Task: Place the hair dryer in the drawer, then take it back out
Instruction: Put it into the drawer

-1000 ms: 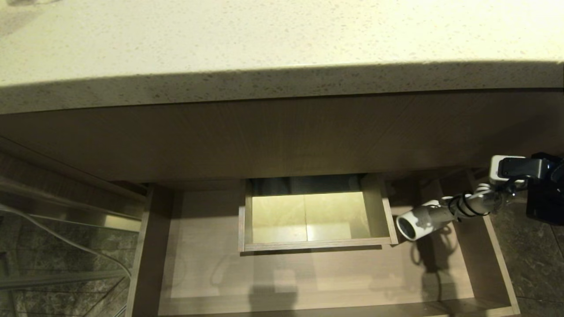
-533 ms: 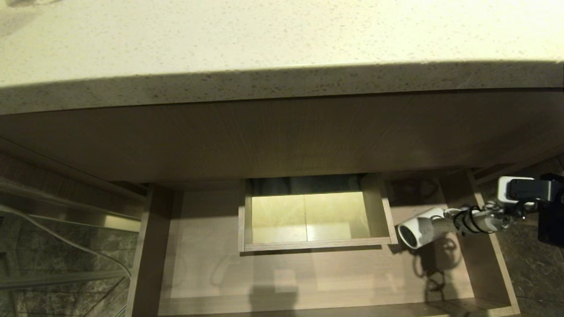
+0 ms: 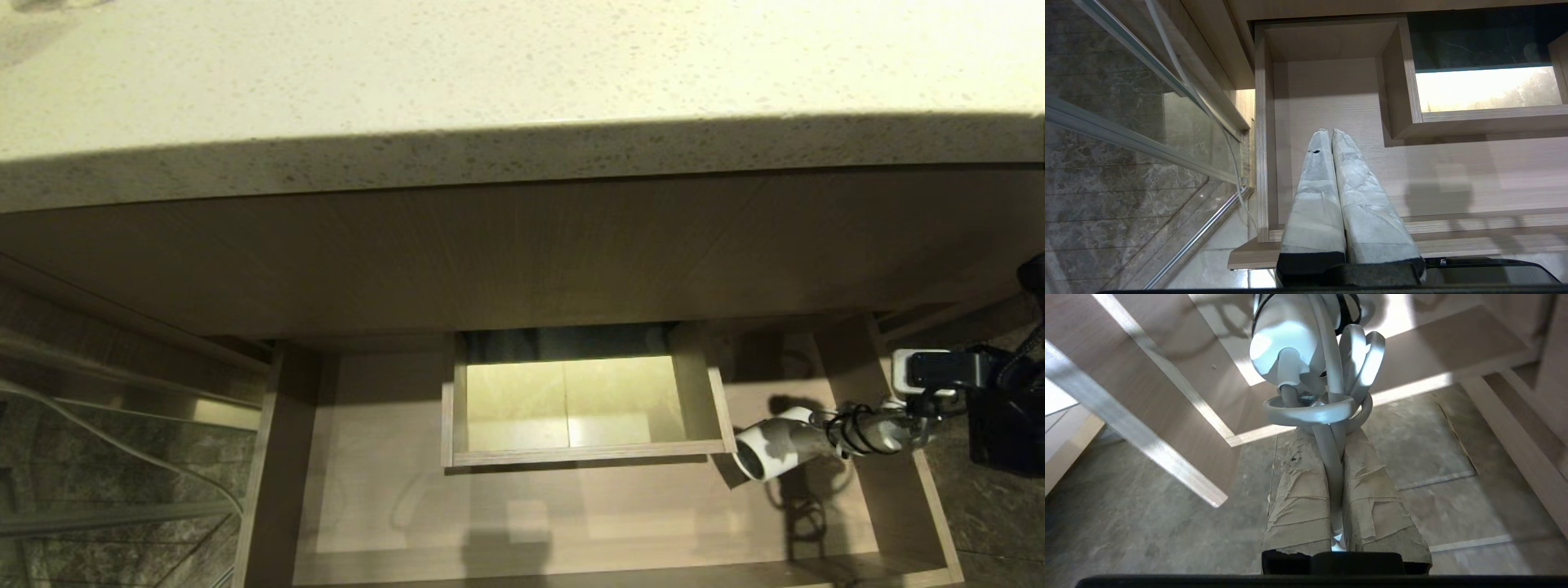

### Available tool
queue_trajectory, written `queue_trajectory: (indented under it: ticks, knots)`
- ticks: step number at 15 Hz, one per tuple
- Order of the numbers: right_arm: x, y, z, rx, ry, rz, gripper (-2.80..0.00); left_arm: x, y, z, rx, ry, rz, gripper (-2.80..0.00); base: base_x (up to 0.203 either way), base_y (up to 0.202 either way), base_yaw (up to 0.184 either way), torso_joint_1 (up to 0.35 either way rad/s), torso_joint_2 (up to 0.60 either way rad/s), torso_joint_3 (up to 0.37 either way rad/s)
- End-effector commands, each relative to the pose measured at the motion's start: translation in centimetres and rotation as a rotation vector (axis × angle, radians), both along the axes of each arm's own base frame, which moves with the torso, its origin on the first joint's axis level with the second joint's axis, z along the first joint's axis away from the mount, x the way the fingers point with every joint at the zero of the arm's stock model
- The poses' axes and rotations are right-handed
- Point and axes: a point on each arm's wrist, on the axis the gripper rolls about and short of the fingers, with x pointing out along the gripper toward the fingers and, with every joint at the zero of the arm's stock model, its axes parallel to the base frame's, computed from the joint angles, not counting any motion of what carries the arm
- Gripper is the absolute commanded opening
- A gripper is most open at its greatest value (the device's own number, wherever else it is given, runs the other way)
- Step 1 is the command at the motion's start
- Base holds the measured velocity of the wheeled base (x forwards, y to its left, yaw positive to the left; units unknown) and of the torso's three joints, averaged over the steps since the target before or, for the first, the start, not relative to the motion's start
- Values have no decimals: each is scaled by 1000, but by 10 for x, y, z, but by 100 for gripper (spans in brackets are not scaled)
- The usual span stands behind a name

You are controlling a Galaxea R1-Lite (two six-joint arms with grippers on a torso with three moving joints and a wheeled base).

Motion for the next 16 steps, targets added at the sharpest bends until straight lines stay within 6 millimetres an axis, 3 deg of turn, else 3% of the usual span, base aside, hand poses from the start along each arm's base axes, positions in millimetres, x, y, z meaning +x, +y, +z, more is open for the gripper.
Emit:
queue_trajectory:
  ticks: [1, 6, 16]
  knots:
    - [19, -3, -12, 7, 44, 6, -280, 0, 0, 0, -1, 0, 0, -280, 0, 0, 0, 0, 0, 0]
    - [45, -8, -17, 1, -1, 6, -280, 0, 0, 0, -1, 0, 0, -280, 0, 0, 0, 0, 0, 0]
    - [42, -20, -31, -16, 30, -45, -280, 0, 0, 0, -1, 0, 0, -280, 0, 0, 0, 0, 0, 0]
